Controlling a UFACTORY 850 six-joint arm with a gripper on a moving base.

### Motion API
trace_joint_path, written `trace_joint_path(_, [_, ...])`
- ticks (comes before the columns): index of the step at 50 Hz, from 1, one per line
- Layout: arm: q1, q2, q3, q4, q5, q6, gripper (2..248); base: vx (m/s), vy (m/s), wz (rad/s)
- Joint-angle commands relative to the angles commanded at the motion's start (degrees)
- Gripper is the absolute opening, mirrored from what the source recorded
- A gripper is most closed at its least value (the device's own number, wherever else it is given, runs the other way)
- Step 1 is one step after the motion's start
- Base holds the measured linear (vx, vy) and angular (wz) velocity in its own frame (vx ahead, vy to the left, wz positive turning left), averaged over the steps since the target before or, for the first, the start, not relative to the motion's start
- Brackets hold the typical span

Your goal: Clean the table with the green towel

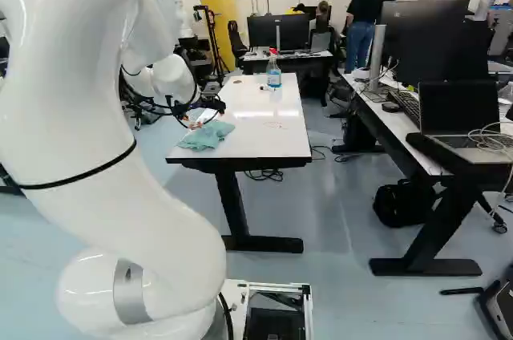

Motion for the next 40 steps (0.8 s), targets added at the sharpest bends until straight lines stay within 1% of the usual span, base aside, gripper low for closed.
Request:
trace_joint_path(12, [0.03,-3.44,-3.81,0.00,-5.45,0.00,247,0.000,0.000,0.000])
trace_joint_path(31, [0.10,-8.48,-9.63,0.00,-5.45,0.00,247,0.000,0.000,0.000])
trace_joint_path(40, [0.13,-9.02,-10.12,0.00,-5.45,0.00,247,0.000,0.000,0.000])
